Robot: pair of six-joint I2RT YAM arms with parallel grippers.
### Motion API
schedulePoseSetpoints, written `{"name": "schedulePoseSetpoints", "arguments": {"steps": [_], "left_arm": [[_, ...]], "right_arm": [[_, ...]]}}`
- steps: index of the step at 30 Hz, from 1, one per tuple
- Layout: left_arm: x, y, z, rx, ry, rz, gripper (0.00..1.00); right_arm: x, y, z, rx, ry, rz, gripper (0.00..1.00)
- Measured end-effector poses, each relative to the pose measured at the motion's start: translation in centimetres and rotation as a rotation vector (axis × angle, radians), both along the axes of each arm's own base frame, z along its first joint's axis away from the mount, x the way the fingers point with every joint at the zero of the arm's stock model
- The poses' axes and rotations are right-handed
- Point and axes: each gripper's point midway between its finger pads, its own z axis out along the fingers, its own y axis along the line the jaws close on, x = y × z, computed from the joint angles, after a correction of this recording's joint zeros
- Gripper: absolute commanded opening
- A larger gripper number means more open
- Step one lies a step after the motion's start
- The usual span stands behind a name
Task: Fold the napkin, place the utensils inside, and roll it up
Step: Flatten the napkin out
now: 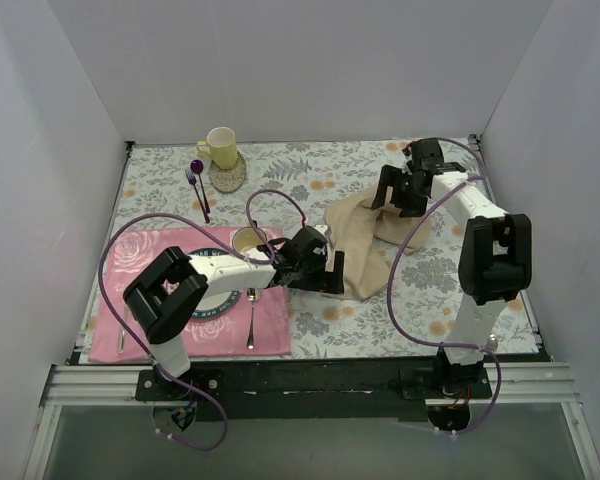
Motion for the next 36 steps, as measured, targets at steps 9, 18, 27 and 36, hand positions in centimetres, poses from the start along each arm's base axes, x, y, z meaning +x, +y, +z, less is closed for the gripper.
{"name": "schedulePoseSetpoints", "arguments": {"steps": [9,18,27,36], "left_arm": [[3.0,-1.6,0.0,-0.044,-0.016,0.028,0.78],[3.8,-2.8,-0.7,-0.053,-0.019,0.014,0.33],[4.6,-3.1,0.6,-0.013,-0.041,-0.018,0.0],[5.4,-3.6,2.7,-0.002,-0.077,-0.049,0.0]], "right_arm": [[0.8,-0.2,-1.5,0.008,0.067,-0.164,0.93],[2.0,-0.3,-1.7,0.063,0.065,-0.268,0.71],[3.6,-0.8,-1.0,0.142,0.031,-0.313,0.75],[2.6,-1.5,-3.7,0.242,0.097,-0.415,0.39]]}}
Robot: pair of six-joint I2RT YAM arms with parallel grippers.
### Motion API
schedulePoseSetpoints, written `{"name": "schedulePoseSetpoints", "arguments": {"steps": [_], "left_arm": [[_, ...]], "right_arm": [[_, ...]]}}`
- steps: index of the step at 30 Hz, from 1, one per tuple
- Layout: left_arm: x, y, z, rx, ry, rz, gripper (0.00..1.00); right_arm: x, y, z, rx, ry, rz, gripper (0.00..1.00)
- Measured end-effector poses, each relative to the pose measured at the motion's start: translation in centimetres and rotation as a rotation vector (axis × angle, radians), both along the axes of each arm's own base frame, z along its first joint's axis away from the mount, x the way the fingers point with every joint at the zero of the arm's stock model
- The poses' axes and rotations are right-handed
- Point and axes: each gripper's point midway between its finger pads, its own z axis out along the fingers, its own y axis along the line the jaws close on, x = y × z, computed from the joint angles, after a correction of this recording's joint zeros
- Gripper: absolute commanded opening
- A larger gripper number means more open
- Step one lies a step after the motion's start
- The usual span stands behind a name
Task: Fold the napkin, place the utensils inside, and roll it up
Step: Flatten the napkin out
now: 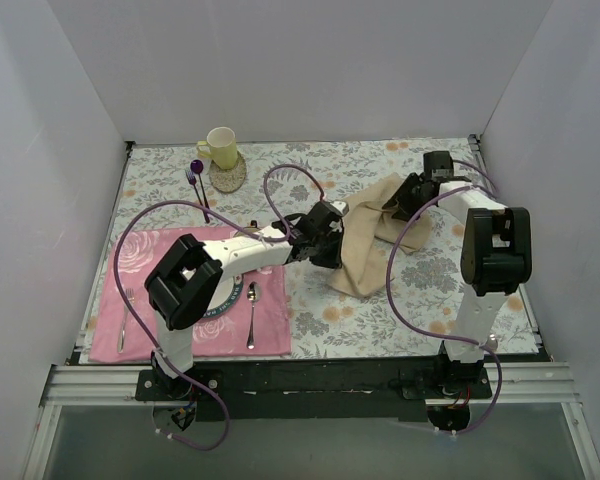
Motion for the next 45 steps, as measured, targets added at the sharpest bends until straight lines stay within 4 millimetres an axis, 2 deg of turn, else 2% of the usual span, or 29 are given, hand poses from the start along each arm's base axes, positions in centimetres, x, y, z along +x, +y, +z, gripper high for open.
{"name": "schedulePoseSetpoints", "arguments": {"steps": [1,6,9,13,16,20,23,25,26,29,33,36,39,41,43,45], "left_arm": [[0.0,0.1,0.2,0.007,0.001,-0.005,0.0],[0.9,-0.3,2.6,0.016,-0.045,-0.028,0.0],[1.9,-0.4,5.2,0.021,-0.104,-0.021,0.0],[3.6,-0.6,9.8,0.006,-0.204,-0.001,0.0],[4.6,-0.7,14.4,-0.031,-0.291,0.012,0.0],[4.6,-0.9,22.0,-0.134,-0.403,-0.008,0.0],[3.1,-1.1,28.7,-0.261,-0.475,-0.068,0.0],[1.5,-0.9,32.7,-0.348,-0.512,-0.115,0.0],[0.4,-0.6,35.4,-0.407,-0.54,-0.142,0.0],[-2.6,0.7,40.4,-0.527,-0.585,-0.201,0.0],[-6.3,3.0,45.3,-0.652,-0.628,-0.253,0.0],[-7.6,4.1,47.2,-0.702,-0.655,-0.258,0.0],[-7.3,4.4,47.6,-0.707,-0.659,-0.223,0.0],[-6.0,4.2,46.8,-0.684,-0.646,-0.166,0.0],[-4.1,3.7,45.3,-0.638,-0.621,-0.096,0.0],[-1.4,3.3,42.8,-0.568,-0.591,-0.013,0.0]], "right_arm": [[0.0,0.1,-0.1,0.017,0.007,-0.007,0.24],[1.1,0.1,0.7,0.029,-0.021,-0.003,0.03],[1.7,-0.2,2.0,0.003,-0.057,0.008,0.01],[1.3,-0.9,5.8,-0.053,-0.135,0.032,0.01],[0.5,-1.5,11.5,-0.103,-0.257,0.048,0.01],[-2.1,-2.5,21.2,-0.172,-0.476,0.059,0.01],[-4.8,-3.0,27.9,-0.219,-0.636,0.076,0.01],[-7.3,-3.3,32.1,-0.249,-0.744,0.086,0.01],[-8.7,-3.4,33.8,-0.265,-0.795,0.092,0.01],[-13.2,-3.8,37.5,-0.3,-0.909,0.104,0.01],[-17.8,-4.2,40.0,-0.336,-0.999,0.112,0.01],[-19.7,-4.6,41.3,-0.361,-1.041,0.099,0.01],[-20.1,-5.0,42.1,-0.375,-1.063,0.075,0.01],[-19.8,-5.4,41.9,-0.385,-1.056,0.051,0.01],[-19.0,-5.7,41.2,-0.394,-1.039,0.032,0.01],[-17.8,-6.0,40.0,-0.401,-1.012,0.022,0.01]]}}
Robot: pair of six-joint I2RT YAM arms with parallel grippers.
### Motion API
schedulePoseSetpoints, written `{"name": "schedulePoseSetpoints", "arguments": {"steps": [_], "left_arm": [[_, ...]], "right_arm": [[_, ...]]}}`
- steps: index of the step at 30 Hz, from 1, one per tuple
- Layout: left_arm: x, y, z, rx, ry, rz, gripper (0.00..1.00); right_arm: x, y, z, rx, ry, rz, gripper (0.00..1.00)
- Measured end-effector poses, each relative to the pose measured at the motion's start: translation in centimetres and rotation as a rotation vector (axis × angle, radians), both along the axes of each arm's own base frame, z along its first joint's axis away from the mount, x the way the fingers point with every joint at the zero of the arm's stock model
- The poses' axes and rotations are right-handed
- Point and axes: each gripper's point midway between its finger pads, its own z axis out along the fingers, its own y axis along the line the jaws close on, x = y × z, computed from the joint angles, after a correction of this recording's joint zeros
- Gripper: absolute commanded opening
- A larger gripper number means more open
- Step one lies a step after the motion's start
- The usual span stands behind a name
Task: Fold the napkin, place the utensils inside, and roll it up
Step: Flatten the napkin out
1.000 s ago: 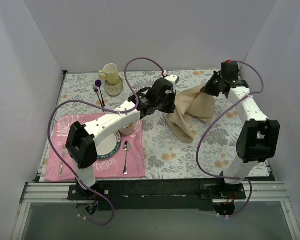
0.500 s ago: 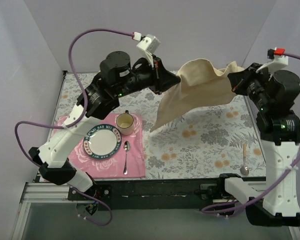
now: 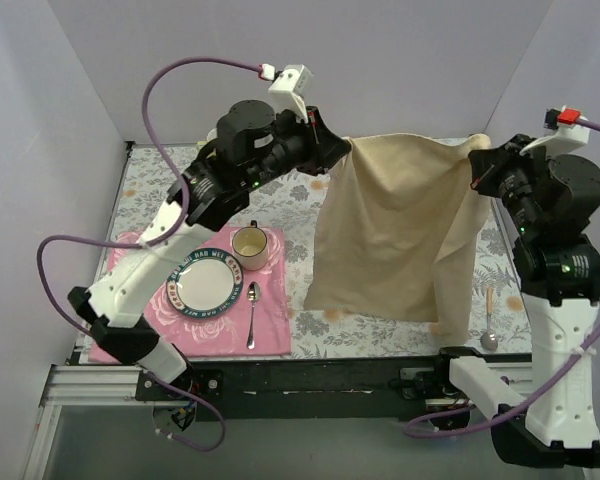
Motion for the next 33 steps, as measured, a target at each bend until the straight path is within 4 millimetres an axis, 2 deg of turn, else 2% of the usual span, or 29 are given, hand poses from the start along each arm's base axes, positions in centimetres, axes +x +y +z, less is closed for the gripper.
{"name": "schedulePoseSetpoints", "arguments": {"steps": [3,6,7,8,9,10,11,12,13,14,15,16,18,19,21,22,24,27,29,31,33], "left_arm": [[5.3,0.0,-5.3,0.085,0.084,0.128,0.0],[12.0,1.5,-12.9,0.194,0.201,0.263,0.0],[14.3,1.9,-15.7,0.228,0.241,0.295,0.0],[16.3,2.3,-18.6,0.263,0.277,0.323,0.04],[18.3,2.8,-21.9,0.313,0.315,0.352,0.17],[20.3,3.2,-24.9,0.364,0.342,0.382,0.29],[21.9,3.5,-27.4,0.409,0.356,0.403,0.53],[23.7,3.8,-31.1,0.479,0.39,0.431,0.69],[24.9,4.0,-33.2,0.531,0.398,0.449,0.85],[26.2,3.8,-35.5,0.577,0.416,0.465,0.92],[27.3,3.6,-37.4,0.613,0.416,0.477,0.93],[27.6,3.6,-38.6,0.645,0.416,0.477,0.94],[26.3,4.2,-40.5,0.726,0.44,0.468,0.94],[25.6,4.1,-40.3,0.734,0.437,0.456,0.94],[23.4,3.9,-39.0,0.726,0.439,0.424,0.9],[21.8,3.6,-37.6,0.705,0.441,0.399,0.87],[19.3,2.6,-34.7,0.638,0.428,0.353,0.84],[14.7,0.6,-30.2,0.514,0.392,0.265,0.81],[11.3,-0.8,-28.9,0.463,0.38,0.2,0.75],[8.2,-2.4,-29.0,0.429,0.382,0.125,0.71],[5.3,-3.8,-31.0,0.432,0.411,0.053,0.69]], "right_arm": [[3.7,-0.3,-3.2,-0.008,0.074,-0.028,0.01],[8.9,-0.5,-7.8,-0.026,0.178,-0.056,0.01],[10.3,-0.5,-9.1,-0.034,0.209,-0.063,0.08],[12.6,-0.5,-12.0,-0.054,0.283,-0.073,0.18],[14.6,-0.4,-14.4,-0.071,0.343,-0.081,0.32],[16.2,-0.3,-16.5,-0.085,0.404,-0.085,0.41],[17.8,0.0,-19.5,-0.113,0.511,-0.09,0.53],[19.8,0.3,-21.6,-0.147,0.595,-0.097,0.65],[22.0,0.5,-23.2,-0.181,0.646,-0.109,0.68],[23.4,0.9,-25.0,-0.217,0.7,-0.116,0.72],[24.1,1.3,-26.6,-0.258,0.755,-0.115,0.75],[24.0,1.8,-28.2,-0.296,0.809,-0.113,0.78],[22.3,2.3,-30.9,-0.36,0.903,-0.095,0.82],[20.7,2.5,-32.0,-0.383,0.942,-0.078,0.84],[17.4,2.4,-33.4,-0.406,0.999,-0.054,0.85],[15.5,2.0,-33.8,-0.403,1.019,-0.048,0.85],[13.4,0.8,-33.9,-0.384,1.04,-0.066,0.84],[13.2,-1.7,-33.6,-0.315,1.023,-0.142,0.78],[13.9,-3.6,-34.1,-0.269,1.017,-0.199,0.73],[14.4,-5.3,-35.4,-0.229,1.021,-0.245,0.66],[14.7,-6.8,-36.9,-0.201,1.031,-0.28,0.59]]}}
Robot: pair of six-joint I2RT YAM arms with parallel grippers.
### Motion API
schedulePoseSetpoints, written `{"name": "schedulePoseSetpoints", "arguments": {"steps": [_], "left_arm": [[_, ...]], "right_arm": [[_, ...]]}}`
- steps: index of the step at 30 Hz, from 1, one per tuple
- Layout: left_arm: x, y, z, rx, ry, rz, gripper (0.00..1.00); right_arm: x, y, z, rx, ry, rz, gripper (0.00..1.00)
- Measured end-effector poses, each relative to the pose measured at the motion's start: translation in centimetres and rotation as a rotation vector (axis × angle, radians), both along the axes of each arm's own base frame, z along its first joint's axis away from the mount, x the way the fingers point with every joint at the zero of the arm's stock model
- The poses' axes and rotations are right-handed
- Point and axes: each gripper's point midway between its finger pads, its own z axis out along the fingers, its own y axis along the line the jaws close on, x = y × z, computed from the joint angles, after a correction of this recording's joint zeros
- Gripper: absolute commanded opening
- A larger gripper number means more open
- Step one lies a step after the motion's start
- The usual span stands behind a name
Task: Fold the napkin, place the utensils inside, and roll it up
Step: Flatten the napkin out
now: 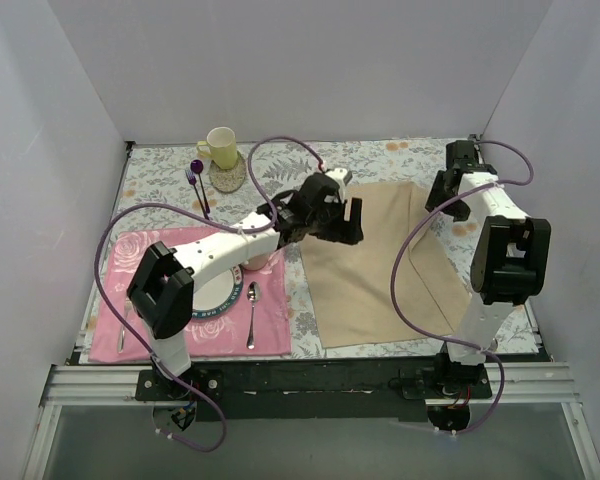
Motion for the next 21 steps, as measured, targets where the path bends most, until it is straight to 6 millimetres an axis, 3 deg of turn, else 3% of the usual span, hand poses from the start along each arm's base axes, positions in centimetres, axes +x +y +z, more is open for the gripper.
{"name": "schedulePoseSetpoints", "arguments": {"steps": [2,7,13,17,18,20,21], "left_arm": [[-2.3,-0.4,-3.3,0.028,0.06,-0.038,0.68],[-4.9,1.7,-9.3,0.114,0.175,-0.042,0.69],[-5.0,2.0,-10.4,0.099,0.187,-0.028,0.69],[-4.9,1.8,-10.4,0.083,0.185,-0.022,0.71],[-4.8,1.7,-10.3,0.079,0.184,-0.02,0.71],[-4.7,1.7,-10.3,0.075,0.182,-0.011,0.71],[-4.6,1.7,-10.3,0.073,0.181,-0.005,0.71]], "right_arm": [[0.2,-1.3,-1.5,0.006,0.003,-0.03,0.51],[2.2,-1.9,-3.4,0.035,-0.033,-0.039,0.52],[5.2,-1.8,-6.7,0.099,-0.035,-0.031,0.54],[6.8,-2.1,-6.2,0.11,-0.072,-0.049,0.51],[6.9,-2.2,-6.3,0.11,-0.072,-0.055,0.49],[7.0,-2.4,-6.7,0.111,-0.068,-0.061,0.32],[7.2,-2.4,-6.6,0.109,-0.075,-0.061,0.31]]}}
